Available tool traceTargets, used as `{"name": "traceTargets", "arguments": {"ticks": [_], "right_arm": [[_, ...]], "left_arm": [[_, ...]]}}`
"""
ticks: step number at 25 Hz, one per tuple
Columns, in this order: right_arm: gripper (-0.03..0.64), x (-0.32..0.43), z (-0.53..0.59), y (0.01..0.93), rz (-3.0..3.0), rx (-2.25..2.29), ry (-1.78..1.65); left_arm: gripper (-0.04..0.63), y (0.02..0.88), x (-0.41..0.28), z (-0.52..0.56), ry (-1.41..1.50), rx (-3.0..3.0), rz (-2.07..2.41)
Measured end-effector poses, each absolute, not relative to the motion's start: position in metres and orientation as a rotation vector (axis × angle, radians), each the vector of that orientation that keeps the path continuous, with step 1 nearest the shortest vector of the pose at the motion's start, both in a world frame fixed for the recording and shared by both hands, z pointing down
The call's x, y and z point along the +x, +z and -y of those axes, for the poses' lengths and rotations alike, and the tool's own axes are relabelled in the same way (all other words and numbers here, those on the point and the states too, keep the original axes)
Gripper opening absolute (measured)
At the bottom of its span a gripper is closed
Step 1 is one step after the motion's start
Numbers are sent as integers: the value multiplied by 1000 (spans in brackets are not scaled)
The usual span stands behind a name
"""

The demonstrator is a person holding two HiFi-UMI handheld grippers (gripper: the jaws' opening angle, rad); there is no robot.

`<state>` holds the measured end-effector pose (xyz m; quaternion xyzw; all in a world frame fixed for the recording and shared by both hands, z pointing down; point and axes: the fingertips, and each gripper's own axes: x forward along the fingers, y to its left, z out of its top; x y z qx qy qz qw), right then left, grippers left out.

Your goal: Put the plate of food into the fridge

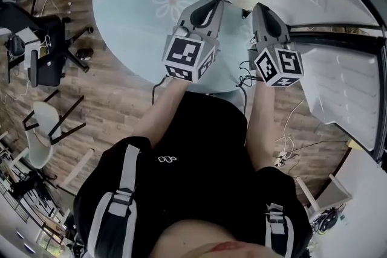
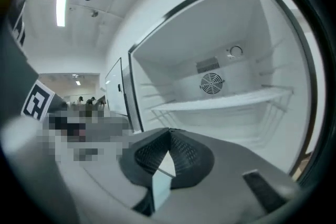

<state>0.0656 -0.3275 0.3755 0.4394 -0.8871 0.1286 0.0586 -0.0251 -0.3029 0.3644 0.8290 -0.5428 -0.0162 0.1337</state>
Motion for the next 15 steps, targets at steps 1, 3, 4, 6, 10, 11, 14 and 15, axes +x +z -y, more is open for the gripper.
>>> {"name": "traceTargets", "arguments": {"ticks": [1, 3, 4, 6, 10, 11, 14, 15], "right_arm": [[3, 57, 319, 368, 2716, 1289, 375], [3, 47, 307, 357, 2757, 1239, 350], [3, 44, 302, 354, 2766, 1229, 331], [3, 39, 294, 349, 2776, 1223, 295], [2, 32, 281, 353, 2747, 1216, 255], [2, 30, 278, 356, 2730, 1209, 246], [2, 23, 274, 357, 2708, 1180, 211], [2, 20, 273, 356, 2707, 1175, 194]], "left_arm": [[-9, 359, -26, 298, -6, 2439, 1618], [-9, 352, -28, 289, 45, 2491, 1675], [-9, 350, -30, 285, 49, 2501, 1688], [-9, 348, -35, 280, 38, 2501, 1706], [-11, 344, -37, 275, 15, 2512, 1708], [-11, 343, -35, 274, 13, 2522, 1700], [-11, 339, -29, 273, 5, 2547, 1683], [-11, 338, -29, 273, 3, 2551, 1681]]}}
